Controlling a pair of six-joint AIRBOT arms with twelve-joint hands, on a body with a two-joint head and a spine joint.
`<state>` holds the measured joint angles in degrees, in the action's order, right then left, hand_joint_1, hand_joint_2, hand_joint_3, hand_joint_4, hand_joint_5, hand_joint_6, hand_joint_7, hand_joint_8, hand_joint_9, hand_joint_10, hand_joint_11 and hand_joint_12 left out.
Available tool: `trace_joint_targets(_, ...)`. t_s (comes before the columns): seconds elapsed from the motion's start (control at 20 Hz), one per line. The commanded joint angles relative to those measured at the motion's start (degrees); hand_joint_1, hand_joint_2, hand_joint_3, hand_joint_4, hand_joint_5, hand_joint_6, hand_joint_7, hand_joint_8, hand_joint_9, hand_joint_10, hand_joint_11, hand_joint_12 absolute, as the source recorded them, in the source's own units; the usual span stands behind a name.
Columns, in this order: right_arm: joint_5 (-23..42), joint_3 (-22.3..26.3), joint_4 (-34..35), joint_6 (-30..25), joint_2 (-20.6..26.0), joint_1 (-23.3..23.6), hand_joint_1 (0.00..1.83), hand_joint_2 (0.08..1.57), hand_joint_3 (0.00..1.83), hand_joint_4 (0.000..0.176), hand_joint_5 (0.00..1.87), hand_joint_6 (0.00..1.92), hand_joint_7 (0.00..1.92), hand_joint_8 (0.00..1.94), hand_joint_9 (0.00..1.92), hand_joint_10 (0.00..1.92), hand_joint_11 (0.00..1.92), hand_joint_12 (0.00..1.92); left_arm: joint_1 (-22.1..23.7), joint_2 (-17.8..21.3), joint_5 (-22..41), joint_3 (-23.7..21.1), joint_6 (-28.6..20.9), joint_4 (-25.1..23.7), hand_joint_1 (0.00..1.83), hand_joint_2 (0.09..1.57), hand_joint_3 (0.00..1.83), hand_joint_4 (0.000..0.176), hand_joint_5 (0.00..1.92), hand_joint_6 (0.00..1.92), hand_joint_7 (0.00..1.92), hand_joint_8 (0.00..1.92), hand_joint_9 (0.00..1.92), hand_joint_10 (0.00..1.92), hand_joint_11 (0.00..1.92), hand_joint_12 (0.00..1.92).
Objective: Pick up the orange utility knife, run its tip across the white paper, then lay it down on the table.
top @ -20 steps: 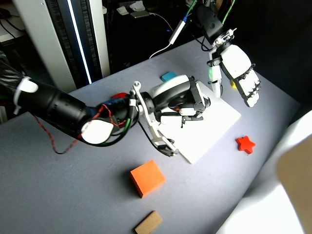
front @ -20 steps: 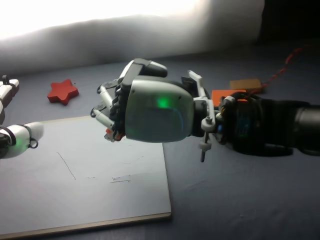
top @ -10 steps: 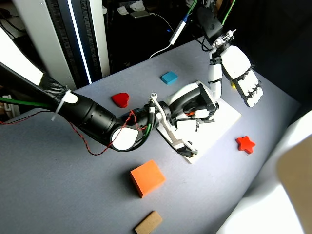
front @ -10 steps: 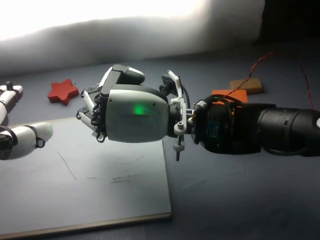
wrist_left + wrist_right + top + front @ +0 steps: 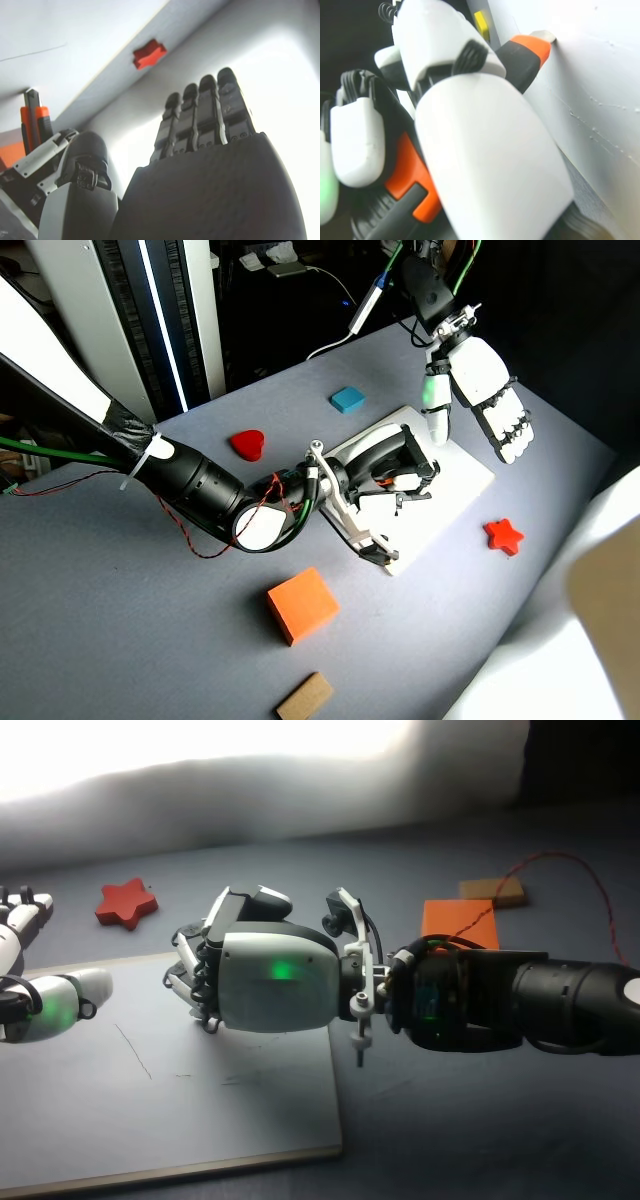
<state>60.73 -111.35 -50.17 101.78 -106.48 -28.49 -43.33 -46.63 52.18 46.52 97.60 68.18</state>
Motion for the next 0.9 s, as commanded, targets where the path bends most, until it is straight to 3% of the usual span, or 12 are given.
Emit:
trace_joint_targets(0.0, 4.4, 0.1, 1.2, 0.3, 0.2, -0.5, 1.51, 1.34, 0.0, 0.176, 1.35, 1.92, 1.6, 1.94, 1.7, 1.92, 1.73, 1.92, 0.3, 0.3, 5.6, 0.3, -0.2, -2.6, 0.0, 1.31, 0.0, 0.0, 0.0, 0.0, 0.0, 0.0, 0.0, 0.0, 0.0, 0.0)
trace_joint_targets(0.35, 5.3, 1.9, -0.1, -0.7, 4.0, -2.0, 1.52, 1.34, 0.0, 0.176, 1.35, 1.92, 1.59, 1.94, 1.69, 1.92, 1.72, 1.92, 0.4, 0.3, 5.8, 0.1, -0.2, -2.6, 0.0, 1.31, 0.0, 0.0, 0.0, 0.0, 0.0, 0.0, 0.0, 0.0, 0.0, 0.0)
trace_joint_targets(0.7, 3.7, 10.2, -0.1, -0.9, 11.3, -2.2, 1.53, 1.33, 0.0, 0.176, 1.36, 1.92, 1.57, 1.94, 1.68, 1.92, 1.72, 1.92, 0.4, 0.3, 5.9, 0.0, -0.2, -2.6, 0.0, 1.31, 0.0, 0.0, 0.0, 0.0, 0.0, 0.0, 0.0, 0.0, 0.0, 0.0)
trace_joint_targets(0.85, 4.7, 11.4, 0.7, -1.1, 12.5, -1.2, 1.52, 1.34, 0.0, 0.176, 1.38, 1.92, 1.59, 1.94, 1.7, 1.92, 1.73, 1.92, 0.3, 0.3, 5.9, 0.0, -0.2, -2.6, 0.0, 1.31, 0.0, 0.0, 0.0, 0.0, 0.0, 0.0, 0.0, 0.0, 0.0, 0.0)
